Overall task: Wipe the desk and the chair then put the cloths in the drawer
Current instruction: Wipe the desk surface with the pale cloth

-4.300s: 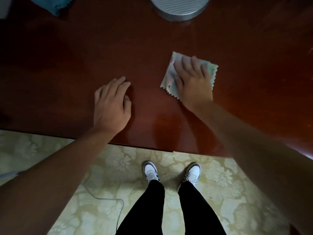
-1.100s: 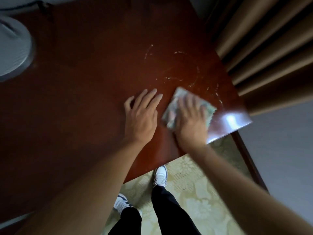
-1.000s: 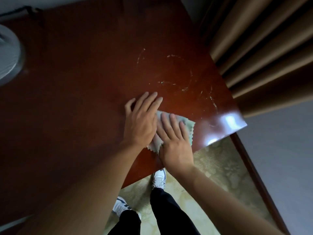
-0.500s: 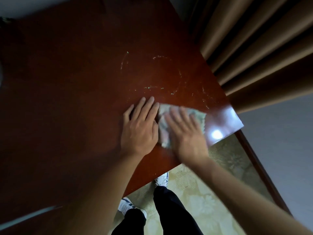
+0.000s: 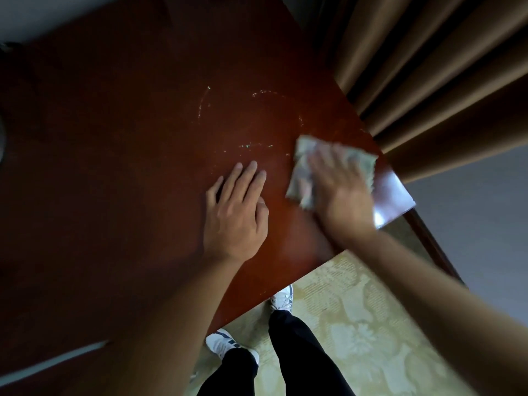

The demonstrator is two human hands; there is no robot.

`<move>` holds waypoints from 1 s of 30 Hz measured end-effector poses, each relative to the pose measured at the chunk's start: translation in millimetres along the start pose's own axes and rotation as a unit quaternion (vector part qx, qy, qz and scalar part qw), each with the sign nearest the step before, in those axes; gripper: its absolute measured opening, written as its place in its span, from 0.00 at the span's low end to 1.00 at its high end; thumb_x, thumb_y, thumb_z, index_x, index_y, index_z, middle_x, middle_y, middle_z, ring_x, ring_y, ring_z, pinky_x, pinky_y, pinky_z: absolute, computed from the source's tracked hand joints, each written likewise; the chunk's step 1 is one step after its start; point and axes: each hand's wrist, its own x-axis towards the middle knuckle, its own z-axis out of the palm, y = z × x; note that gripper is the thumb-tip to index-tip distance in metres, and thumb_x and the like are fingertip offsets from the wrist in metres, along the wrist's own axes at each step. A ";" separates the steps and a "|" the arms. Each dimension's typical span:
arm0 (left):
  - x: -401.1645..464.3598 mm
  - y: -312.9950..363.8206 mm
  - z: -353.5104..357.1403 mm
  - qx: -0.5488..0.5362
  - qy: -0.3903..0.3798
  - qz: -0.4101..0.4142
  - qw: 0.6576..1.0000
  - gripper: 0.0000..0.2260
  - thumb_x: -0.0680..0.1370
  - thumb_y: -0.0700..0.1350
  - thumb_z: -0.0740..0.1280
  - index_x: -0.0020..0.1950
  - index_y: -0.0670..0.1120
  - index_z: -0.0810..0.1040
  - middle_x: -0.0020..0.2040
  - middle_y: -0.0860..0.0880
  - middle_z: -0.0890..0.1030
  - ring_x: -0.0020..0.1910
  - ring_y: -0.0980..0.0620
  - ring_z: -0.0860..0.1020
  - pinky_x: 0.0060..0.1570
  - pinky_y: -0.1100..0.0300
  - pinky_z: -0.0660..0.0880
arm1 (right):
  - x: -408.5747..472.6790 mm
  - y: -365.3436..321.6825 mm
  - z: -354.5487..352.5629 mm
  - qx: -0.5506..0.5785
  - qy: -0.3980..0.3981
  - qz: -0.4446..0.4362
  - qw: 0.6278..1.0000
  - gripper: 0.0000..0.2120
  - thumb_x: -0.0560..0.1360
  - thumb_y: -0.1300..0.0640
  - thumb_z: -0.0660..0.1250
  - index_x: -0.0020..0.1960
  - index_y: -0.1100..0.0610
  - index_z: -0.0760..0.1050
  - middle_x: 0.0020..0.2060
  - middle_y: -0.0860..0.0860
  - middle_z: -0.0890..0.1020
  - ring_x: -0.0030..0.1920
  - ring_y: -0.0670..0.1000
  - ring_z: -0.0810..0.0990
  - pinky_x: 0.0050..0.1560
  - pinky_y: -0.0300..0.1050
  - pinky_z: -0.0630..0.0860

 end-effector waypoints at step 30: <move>-2.3 -0.4 1.2 -0.004 0.010 0.001 1.000 0.20 0.81 0.46 0.58 0.72 0.47 0.73 0.74 0.48 0.72 0.76 0.49 0.66 0.73 0.48 0.59 | 61.6 52.0 -18.5 0.003 0.013 0.120 0.993 0.21 0.81 0.56 0.50 0.72 0.58 0.65 0.71 0.56 0.69 0.71 0.62 0.67 0.62 0.62 0.73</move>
